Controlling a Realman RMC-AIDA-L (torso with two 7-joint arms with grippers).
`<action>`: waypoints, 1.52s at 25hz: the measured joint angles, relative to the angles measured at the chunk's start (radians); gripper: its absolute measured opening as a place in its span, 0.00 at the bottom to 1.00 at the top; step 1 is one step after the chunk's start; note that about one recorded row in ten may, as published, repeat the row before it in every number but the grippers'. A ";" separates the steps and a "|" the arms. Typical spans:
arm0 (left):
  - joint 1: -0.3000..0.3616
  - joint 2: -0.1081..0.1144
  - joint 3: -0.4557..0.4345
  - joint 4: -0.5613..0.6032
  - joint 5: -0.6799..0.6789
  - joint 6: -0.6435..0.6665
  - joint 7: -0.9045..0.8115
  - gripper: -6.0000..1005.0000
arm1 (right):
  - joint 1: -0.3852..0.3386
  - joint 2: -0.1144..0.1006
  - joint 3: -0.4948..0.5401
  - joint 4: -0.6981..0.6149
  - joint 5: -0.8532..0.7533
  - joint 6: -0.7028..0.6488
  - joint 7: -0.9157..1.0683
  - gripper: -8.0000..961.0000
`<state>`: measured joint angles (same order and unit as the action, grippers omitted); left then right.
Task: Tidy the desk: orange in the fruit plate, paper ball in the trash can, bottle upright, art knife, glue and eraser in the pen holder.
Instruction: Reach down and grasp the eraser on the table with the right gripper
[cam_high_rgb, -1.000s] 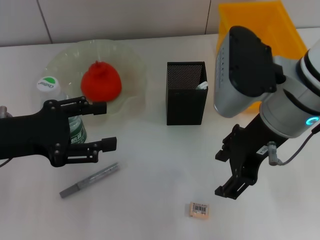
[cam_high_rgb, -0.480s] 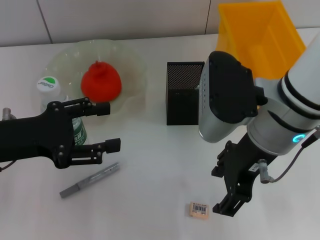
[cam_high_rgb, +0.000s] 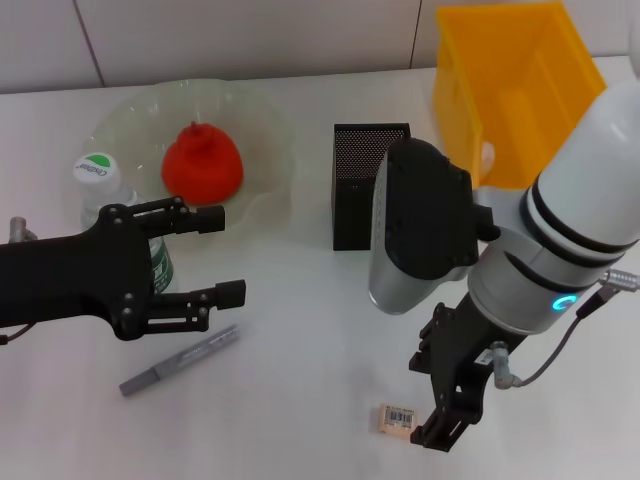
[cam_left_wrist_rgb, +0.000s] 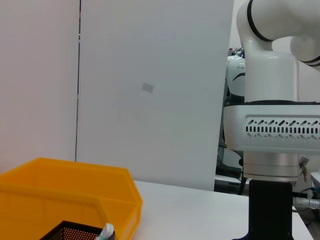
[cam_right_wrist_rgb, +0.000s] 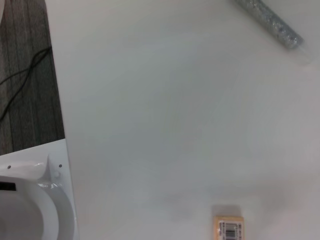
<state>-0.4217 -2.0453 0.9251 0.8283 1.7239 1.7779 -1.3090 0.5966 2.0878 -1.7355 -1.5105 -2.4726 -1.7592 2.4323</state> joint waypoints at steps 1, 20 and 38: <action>0.000 -0.001 0.000 0.000 0.002 0.000 0.011 0.80 | 0.000 0.000 -0.002 0.000 0.000 0.003 0.003 0.79; 0.031 0.014 0.000 -0.024 0.014 0.005 0.091 0.80 | -0.001 0.000 -0.042 0.014 0.008 0.020 0.045 0.79; 0.050 0.032 -0.013 -0.023 0.014 0.006 0.105 0.80 | 0.010 0.000 -0.069 0.015 0.015 0.042 0.069 0.79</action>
<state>-0.3715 -2.0137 0.9126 0.8054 1.7377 1.7839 -1.2041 0.6071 2.0877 -1.8049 -1.4957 -2.4572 -1.7174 2.5015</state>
